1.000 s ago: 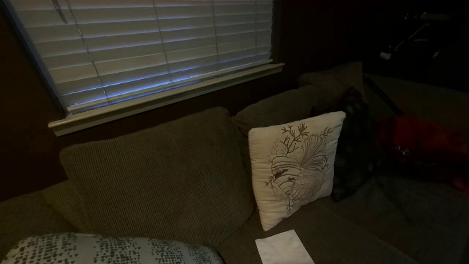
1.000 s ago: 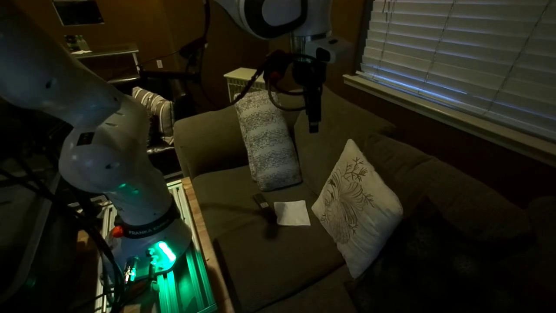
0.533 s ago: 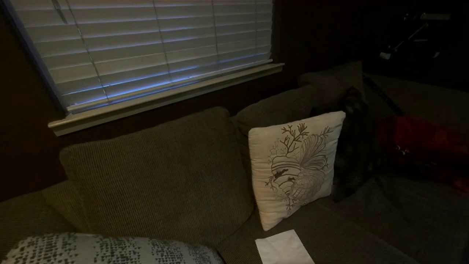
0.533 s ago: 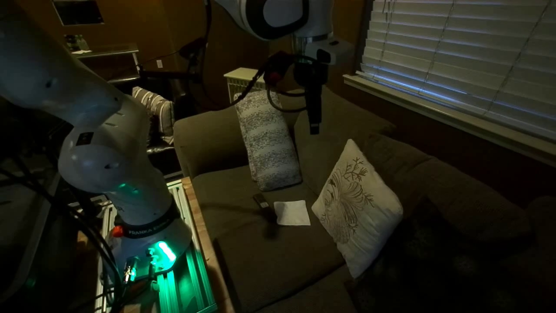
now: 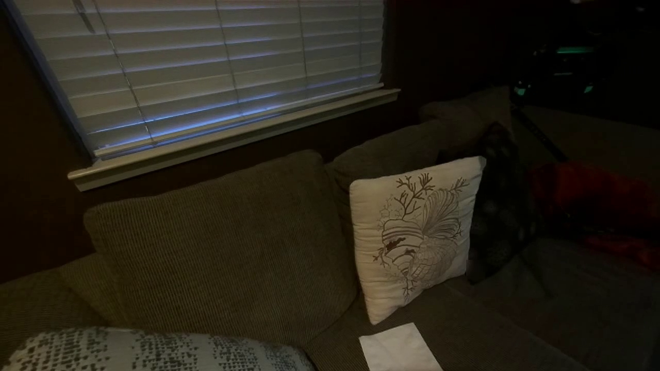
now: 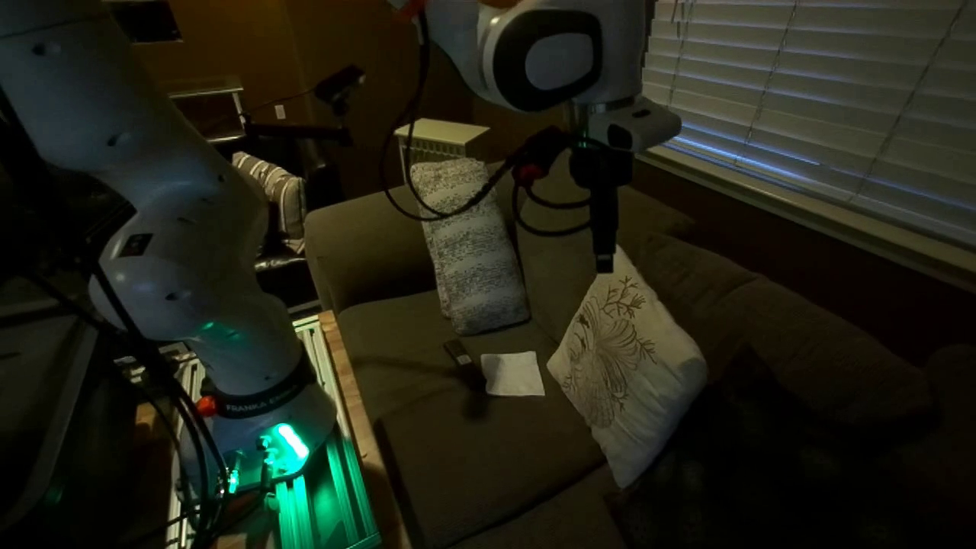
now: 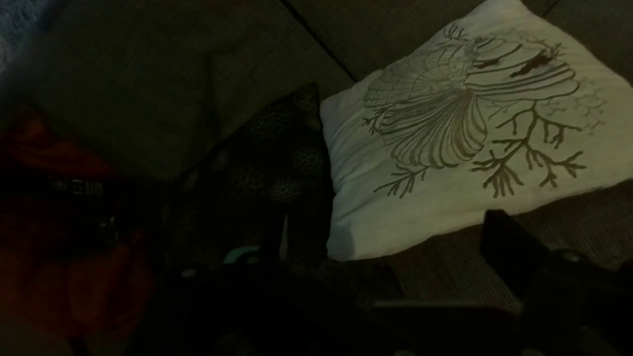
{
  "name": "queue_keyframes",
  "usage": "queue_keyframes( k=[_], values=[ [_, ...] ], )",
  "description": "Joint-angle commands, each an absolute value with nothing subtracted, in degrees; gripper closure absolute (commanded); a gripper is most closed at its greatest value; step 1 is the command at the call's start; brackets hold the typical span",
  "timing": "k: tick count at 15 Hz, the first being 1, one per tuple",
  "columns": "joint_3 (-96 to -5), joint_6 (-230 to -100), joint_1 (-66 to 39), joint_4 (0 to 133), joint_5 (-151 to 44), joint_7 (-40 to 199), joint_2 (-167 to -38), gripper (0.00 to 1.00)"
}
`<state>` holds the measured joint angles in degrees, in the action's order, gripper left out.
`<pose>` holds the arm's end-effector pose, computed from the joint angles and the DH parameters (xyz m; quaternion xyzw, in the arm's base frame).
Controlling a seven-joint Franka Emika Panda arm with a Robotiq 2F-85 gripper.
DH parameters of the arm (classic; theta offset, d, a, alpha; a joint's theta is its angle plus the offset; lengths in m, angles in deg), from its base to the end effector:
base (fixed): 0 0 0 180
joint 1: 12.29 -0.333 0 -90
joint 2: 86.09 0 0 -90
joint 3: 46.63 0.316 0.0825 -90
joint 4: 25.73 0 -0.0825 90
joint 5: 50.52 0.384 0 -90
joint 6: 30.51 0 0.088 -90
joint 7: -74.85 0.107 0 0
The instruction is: Move the pillow from the left to the right and the one on the right to the left
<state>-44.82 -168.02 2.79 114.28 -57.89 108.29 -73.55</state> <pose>0.4594 -0.1092 0.4012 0.9297 -0.3542 0.0947 0.0348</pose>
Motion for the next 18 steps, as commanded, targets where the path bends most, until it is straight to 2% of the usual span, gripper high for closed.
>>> queue_keyframes(
  k=[1, 18],
  values=[
    [-46.43, -170.89, 1.85, 108.34, -61.62, 111.36, -82.64, 0.00],
    [-54.09, -175.56, -7.41, 89.08, -49.73, 114.91, -109.17, 0.00]
  ],
)
